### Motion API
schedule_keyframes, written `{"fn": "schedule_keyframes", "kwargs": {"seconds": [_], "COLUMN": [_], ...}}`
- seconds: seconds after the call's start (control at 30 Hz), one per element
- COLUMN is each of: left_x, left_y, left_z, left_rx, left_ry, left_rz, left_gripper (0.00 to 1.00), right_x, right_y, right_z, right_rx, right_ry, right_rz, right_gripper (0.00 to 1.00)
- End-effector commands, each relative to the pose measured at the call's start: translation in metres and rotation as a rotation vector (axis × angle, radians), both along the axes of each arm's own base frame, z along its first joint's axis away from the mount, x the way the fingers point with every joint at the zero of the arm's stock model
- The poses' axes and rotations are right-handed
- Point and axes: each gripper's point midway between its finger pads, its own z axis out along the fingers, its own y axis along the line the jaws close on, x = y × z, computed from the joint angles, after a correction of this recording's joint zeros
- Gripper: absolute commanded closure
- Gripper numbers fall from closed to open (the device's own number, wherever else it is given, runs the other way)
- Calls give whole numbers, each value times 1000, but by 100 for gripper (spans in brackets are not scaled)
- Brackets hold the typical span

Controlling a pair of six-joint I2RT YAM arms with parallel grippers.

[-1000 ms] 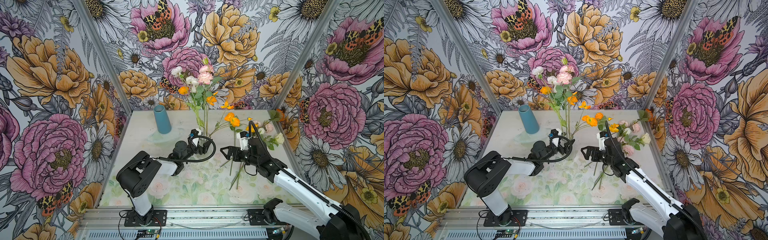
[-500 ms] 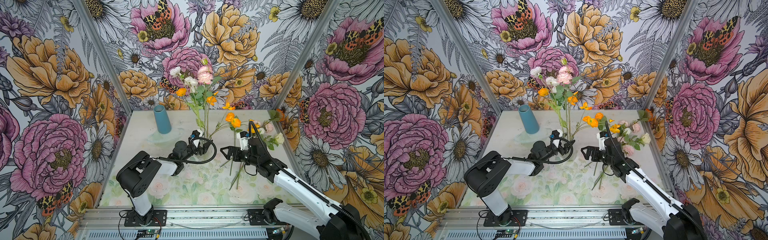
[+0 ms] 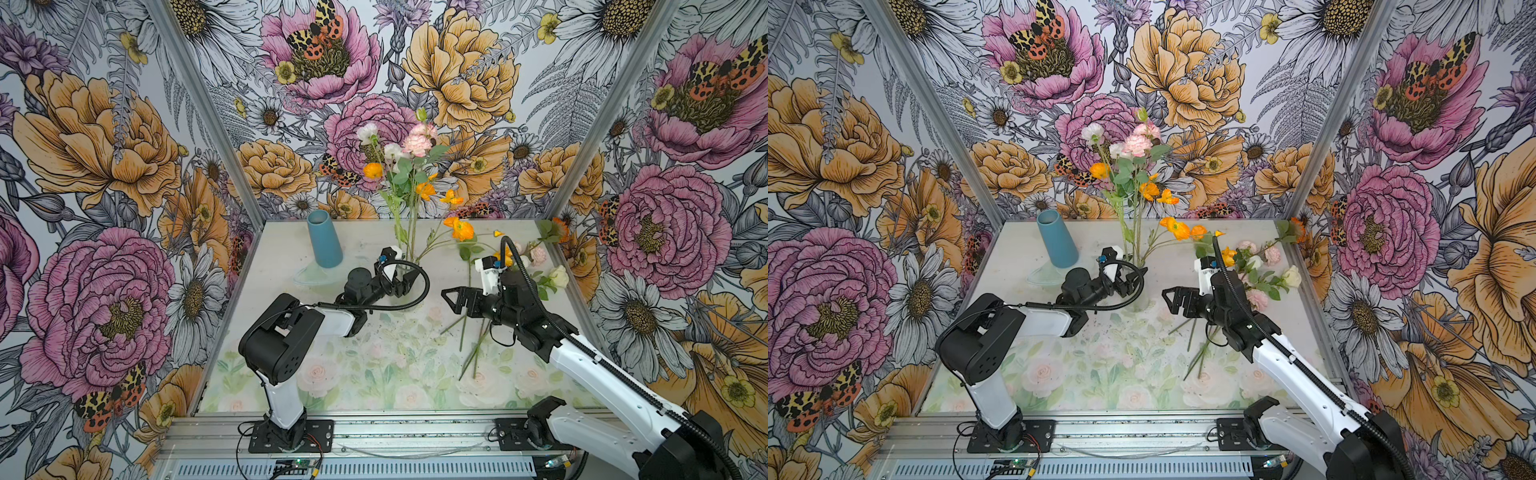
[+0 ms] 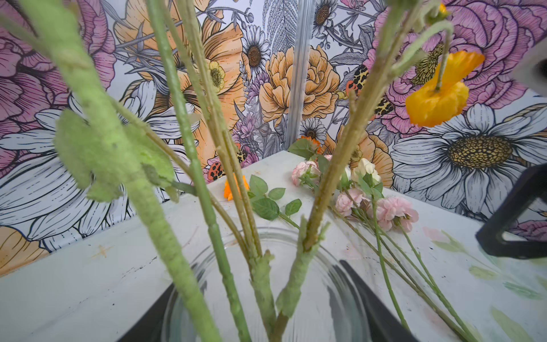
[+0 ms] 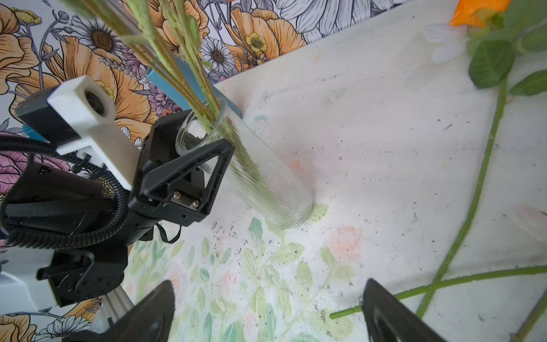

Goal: Arrange flowers in a vase
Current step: Pick up the vase from the center of the table, then place the vase at the top-center of the table.

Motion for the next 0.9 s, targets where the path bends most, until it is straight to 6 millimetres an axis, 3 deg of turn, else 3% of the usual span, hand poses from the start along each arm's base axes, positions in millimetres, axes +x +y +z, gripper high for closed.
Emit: {"fn": "schedule_keyframes", "kwargs": {"seconds": [0.0,0.33,0.6,0.87], "left_x": [23,116,147,158], "left_y": [-1,-15,-22,-22], "left_z": [60,73,73,72], "left_rx": [-113,-186,-198,-172], "left_ry": [-159,-284,-380,-444], "left_rz": [-21,12,18,43], "left_gripper": [64,64,65,65], "right_x": [18,58,76,94], "right_y": [-3,-5,-6,-13], "right_z": [23,33,21,10], "right_rx": [-6,-67,-36,-8], "right_ry": [-83,-143,-125,-99], "right_rz": [-5,5,5,-9], "right_gripper": [1,1,1,1]}}
